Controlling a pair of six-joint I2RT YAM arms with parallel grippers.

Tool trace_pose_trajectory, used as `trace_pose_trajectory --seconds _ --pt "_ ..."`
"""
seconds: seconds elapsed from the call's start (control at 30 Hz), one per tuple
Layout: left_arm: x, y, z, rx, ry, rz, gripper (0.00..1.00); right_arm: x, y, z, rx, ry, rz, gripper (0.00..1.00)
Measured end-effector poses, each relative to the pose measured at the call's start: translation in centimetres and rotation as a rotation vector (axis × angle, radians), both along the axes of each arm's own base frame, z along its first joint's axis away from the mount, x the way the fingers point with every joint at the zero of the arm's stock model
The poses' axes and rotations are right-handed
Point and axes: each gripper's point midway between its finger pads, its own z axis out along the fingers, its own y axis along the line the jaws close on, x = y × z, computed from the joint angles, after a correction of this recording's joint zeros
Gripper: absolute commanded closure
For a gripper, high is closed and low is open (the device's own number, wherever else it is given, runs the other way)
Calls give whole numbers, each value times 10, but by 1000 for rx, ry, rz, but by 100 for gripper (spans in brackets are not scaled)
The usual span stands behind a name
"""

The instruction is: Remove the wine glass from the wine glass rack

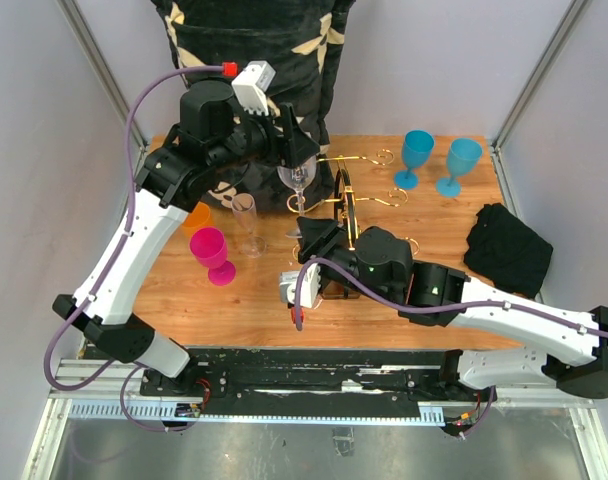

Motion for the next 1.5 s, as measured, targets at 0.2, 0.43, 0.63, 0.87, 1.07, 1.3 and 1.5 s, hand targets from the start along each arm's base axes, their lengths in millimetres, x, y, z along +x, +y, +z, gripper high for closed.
trace_pose_trajectory --seconds 0.2,0.43,0.63,0.87,1.07,1.3,1.5 --pt "-5 6 1 9 1 12 43 4 -4 16 69 -33 -35 18" --pt "-28 34 31 -16 -73 71 41 3 -34 41 193 -34 -97 2" --pt "-53 68 36 23 -134 132 42 22 -83 90 395 -53 -310 1" --pt "-63 98 -33 160 -106 206 44 37 -129 108 538 -37 -461 1" --pt "-67 114 -87 223 -91 247 49 38 -142 111 595 -24 -490 1" --pt "-50 114 -142 237 -97 299 49 42 -141 98 586 -7 -512 1" --pt "-43 123 -193 261 -101 372 48 51 -156 94 609 -3 -570 1"
